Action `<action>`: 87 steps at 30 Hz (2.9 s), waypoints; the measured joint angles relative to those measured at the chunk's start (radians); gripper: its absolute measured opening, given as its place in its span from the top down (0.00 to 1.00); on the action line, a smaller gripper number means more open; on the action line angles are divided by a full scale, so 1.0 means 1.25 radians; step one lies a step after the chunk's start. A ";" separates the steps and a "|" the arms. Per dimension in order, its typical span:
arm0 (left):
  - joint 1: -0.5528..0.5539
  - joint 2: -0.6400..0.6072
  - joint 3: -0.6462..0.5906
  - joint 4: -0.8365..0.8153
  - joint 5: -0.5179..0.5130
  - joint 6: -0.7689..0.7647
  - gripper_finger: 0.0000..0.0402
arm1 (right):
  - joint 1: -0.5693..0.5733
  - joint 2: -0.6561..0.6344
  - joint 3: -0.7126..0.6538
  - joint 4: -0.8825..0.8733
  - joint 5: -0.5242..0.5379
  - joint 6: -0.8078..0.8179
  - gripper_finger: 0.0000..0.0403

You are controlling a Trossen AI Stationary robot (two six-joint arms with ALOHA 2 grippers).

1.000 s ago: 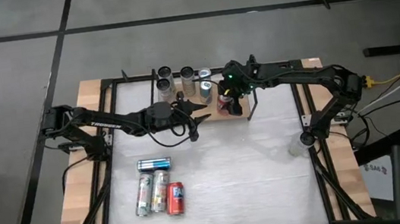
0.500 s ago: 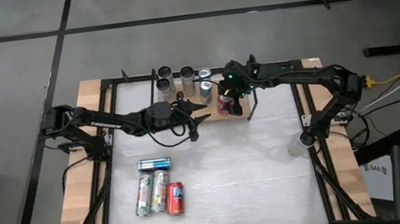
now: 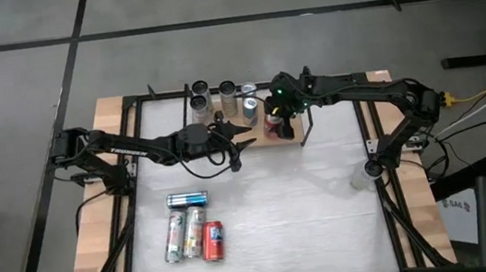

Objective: Place canned beverage on shelf
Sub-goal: Put the right red soda can on the shelf

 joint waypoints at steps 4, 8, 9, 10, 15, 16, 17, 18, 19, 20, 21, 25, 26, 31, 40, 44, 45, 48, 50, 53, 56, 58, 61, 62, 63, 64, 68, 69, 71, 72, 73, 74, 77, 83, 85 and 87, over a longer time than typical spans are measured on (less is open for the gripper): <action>0.000 0.000 0.000 0.000 0.000 -0.001 0.61 | 0.000 0.000 0.045 -0.035 0.000 0.000 0.09; 0.000 0.000 0.000 0.000 0.000 -0.001 0.61 | 0.000 0.000 0.099 -0.094 0.000 0.000 0.09; 0.000 0.000 0.000 0.000 0.000 -0.001 0.61 | 0.000 0.000 0.113 -0.114 0.000 0.000 0.09; 0.000 0.000 0.000 0.000 0.000 -0.001 0.61 | 0.000 0.000 0.126 -0.131 0.000 0.000 0.09; 0.000 0.000 0.000 0.000 0.000 -0.001 0.61 | 0.000 0.000 0.177 -0.181 0.000 0.007 0.08; 0.000 0.000 0.000 0.000 0.000 -0.001 0.61 | 0.000 0.000 0.182 -0.182 0.000 0.018 0.08; 0.000 0.000 0.000 0.000 0.000 -0.001 0.61 | 0.000 0.000 0.185 -0.182 -0.003 0.026 0.08; 0.000 0.000 0.000 0.000 0.000 -0.001 0.61 | 0.000 0.000 0.187 -0.184 -0.009 0.039 0.08; 0.000 0.000 0.000 0.000 0.000 -0.001 0.61 | 0.000 0.000 0.188 -0.183 -0.013 0.046 0.08; 0.000 0.000 0.000 0.000 0.000 -0.001 0.61 | 0.000 0.000 0.188 -0.184 -0.014 0.051 0.08; 0.000 0.000 0.000 0.000 0.000 -0.001 0.61 | 0.000 0.000 0.188 -0.186 -0.015 0.054 0.08; 0.000 0.000 0.000 0.000 0.000 -0.001 0.61 | 0.000 0.000 0.188 -0.199 -0.015 0.063 0.08; 0.000 0.000 0.000 0.000 0.000 -0.001 0.61 | 0.000 0.000 0.188 -0.200 -0.015 0.063 0.08; 0.000 0.000 0.000 0.000 0.000 -0.001 0.61 | 0.000 -0.001 0.173 -0.183 -0.044 0.064 0.08; 0.000 0.000 0.000 0.000 0.000 0.001 0.61 | 0.001 -0.001 0.115 -0.160 -0.036 0.064 0.08; 0.000 0.000 0.000 0.000 0.000 0.001 0.61 | 0.001 0.000 0.093 -0.133 -0.019 0.064 0.08; 0.000 0.000 0.000 0.000 0.000 0.001 0.61 | 0.001 -0.001 0.089 -0.123 -0.014 0.064 0.08; 0.000 0.000 0.000 0.000 0.000 0.001 0.61 | 0.001 -0.001 0.081 -0.123 -0.008 0.064 0.09; 0.000 0.000 0.000 0.000 0.000 0.001 0.61 | 0.001 -0.001 0.073 -0.113 -0.002 0.064 0.11; 0.000 0.000 0.000 0.000 0.000 0.001 0.61 | 0.001 -0.001 0.060 -0.110 0.013 0.064 0.17; 0.000 0.000 0.000 0.000 0.000 0.001 0.61 | 0.001 -0.001 0.056 -0.106 0.021 0.065 0.24; 0.000 0.000 0.000 0.000 0.000 0.001 0.61 | 0.000 -0.001 0.056 -0.105 0.022 0.065 0.28; 0.000 0.000 0.000 0.000 0.000 0.001 0.61 | 0.000 -0.001 0.056 -0.104 0.024 0.065 0.29; 0.000 0.000 0.000 0.000 0.000 0.001 0.61 | 0.000 -0.001 0.056 -0.104 0.024 0.065 0.28; 0.000 0.000 0.000 0.000 0.000 0.001 0.61 | 0.000 -0.001 0.056 -0.104 0.025 0.065 0.27; 0.000 0.000 0.000 0.000 0.000 0.001 0.61 | 0.000 -0.001 0.056 -0.104 0.025 0.065 0.26; 0.000 0.000 0.000 0.000 0.000 0.001 0.61 | -0.006 -0.001 0.056 -0.104 0.026 0.062 0.23; 0.000 0.000 0.000 0.000 0.000 0.001 0.61 | -0.007 -0.001 0.056 -0.104 0.026 0.062 0.24; 0.000 0.000 0.000 0.000 0.000 0.001 0.61 | -0.016 -0.001 0.056 -0.104 0.028 0.057 0.25; 0.000 0.000 0.000 0.000 0.000 0.001 0.61 | -0.018 -0.001 0.056 -0.103 0.027 0.053 0.25; -0.001 0.000 0.000 0.000 0.000 0.001 0.61 | -0.024 -0.001 0.056 -0.103 0.028 0.047 0.25; -0.001 0.000 0.000 0.000 0.000 0.001 0.61 | -0.029 -0.001 0.056 -0.102 0.027 0.043 0.25; -0.001 0.000 0.000 0.000 0.000 0.001 0.61 | -0.040 -0.001 0.056 -0.097 0.027 0.040 0.24; -0.001 0.000 0.000 0.000 0.000 0.001 0.61 | -0.059 -0.001 0.055 -0.081 0.026 0.023 0.23; -0.001 0.000 0.000 0.000 0.000 0.001 0.61 | -0.059 0.000 0.055 -0.080 0.016 0.017 0.23; -0.001 0.000 0.000 0.000 0.000 0.000 0.61 | -0.059 0.000 0.055 -0.080 0.016 0.017 0.23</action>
